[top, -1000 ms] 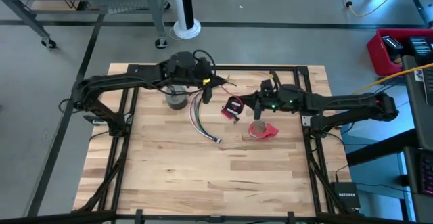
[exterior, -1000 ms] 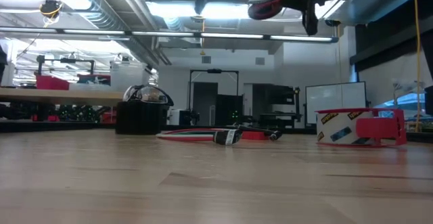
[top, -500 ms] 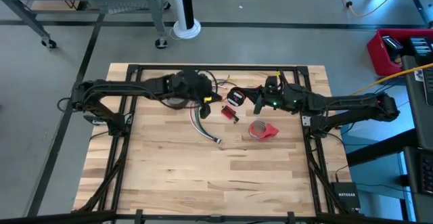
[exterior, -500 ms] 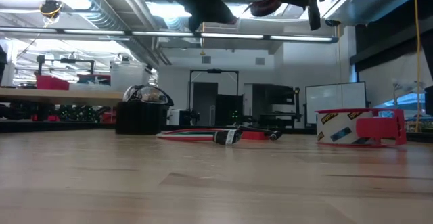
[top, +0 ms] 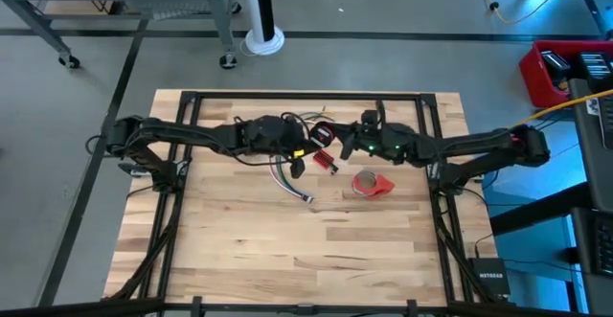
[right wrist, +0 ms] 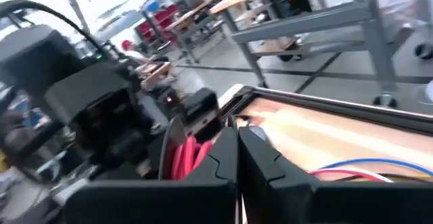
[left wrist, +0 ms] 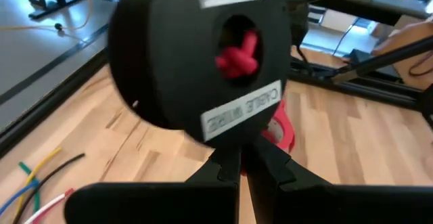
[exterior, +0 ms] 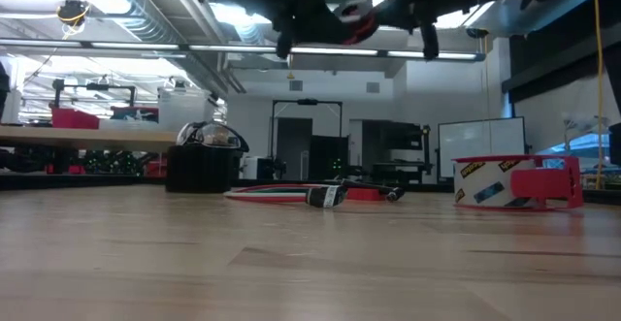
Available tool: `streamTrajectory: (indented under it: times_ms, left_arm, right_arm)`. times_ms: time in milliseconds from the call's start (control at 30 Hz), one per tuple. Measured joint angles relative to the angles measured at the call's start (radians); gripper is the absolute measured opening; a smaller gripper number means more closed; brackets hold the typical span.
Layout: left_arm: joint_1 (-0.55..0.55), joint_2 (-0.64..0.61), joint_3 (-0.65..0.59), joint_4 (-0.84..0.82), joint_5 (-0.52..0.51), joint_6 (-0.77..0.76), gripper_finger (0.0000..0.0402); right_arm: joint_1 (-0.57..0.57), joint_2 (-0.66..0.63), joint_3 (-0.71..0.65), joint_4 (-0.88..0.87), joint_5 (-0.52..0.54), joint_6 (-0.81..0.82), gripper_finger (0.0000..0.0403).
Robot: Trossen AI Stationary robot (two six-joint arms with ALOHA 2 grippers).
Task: Coil cords
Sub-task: Coil the red wire onto the spool
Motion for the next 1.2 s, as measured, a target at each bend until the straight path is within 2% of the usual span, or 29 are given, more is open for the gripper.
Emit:
streamTrajectory:
  times_ms: [167,567,1200]
  left_arm:
    - [-0.016,0.014,0.000,0.018,-0.020,-0.009,0.0000]
    - [-0.020,0.014,0.000,0.056,-0.012,-0.089,0.0000]
    - [-0.025,0.032,0.001,0.236,-0.012,-0.099,0.0000]
  right_arm:
    - [0.000,0.037,0.000,0.008,0.063,0.002,0.0001]
    - [-0.001,0.077,0.001,0.001,0.072,0.051,0.0001]
    - [-0.001,0.076,0.001,-0.014,-0.044,0.114,0.0001]
